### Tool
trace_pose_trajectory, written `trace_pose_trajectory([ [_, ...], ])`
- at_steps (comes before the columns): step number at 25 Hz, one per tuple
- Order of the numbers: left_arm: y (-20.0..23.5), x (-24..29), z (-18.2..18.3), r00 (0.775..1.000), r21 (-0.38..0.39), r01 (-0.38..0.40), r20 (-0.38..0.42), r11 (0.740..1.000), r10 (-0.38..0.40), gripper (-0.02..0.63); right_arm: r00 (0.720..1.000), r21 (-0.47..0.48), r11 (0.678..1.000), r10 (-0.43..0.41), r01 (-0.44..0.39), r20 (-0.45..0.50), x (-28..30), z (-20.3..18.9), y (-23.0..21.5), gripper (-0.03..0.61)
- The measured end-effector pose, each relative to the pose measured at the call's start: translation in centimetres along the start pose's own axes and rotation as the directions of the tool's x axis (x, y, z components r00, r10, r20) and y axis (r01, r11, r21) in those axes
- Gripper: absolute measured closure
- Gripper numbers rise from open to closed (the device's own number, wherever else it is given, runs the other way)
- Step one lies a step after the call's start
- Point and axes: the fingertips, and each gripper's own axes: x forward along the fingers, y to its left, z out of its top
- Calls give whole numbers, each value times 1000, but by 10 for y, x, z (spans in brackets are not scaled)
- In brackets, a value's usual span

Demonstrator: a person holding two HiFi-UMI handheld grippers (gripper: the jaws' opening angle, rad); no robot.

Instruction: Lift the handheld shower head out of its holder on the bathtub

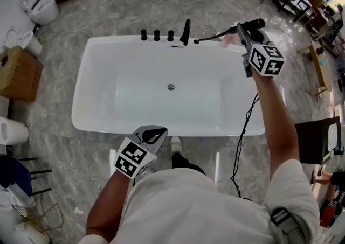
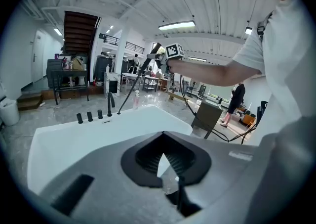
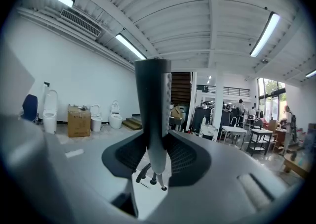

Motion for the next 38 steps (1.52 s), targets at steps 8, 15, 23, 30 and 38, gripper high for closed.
trace_pose_trajectory([
  [8, -5, -25, -19, 1000, -8, -21, 9, 1000, 21, 607, 998, -8, 1000, -16, 17, 57, -54, 42, 14, 433],
  [15, -8, -44, -31, 999, -14, -30, 23, 999, 30, 607, 997, -30, 999, -17, 19, 81, -97, 70, 35, 433],
  [23, -13, -62, -41, 999, -7, -24, 35, 1000, 24, 607, 992, -59, 998, 3, 5, 127, -142, 109, 68, 433],
  [30, -21, -74, -48, 999, 2, -17, 51, 1000, 17, 607, 989, -82, 997, 19, -7, 148, -179, 130, 95, 433],
  [38, -25, -90, -51, 998, 10, -7, 67, 1000, 6, 607, 986, -97, 995, 28, -12, 166, -210, 150, 129, 433],
])
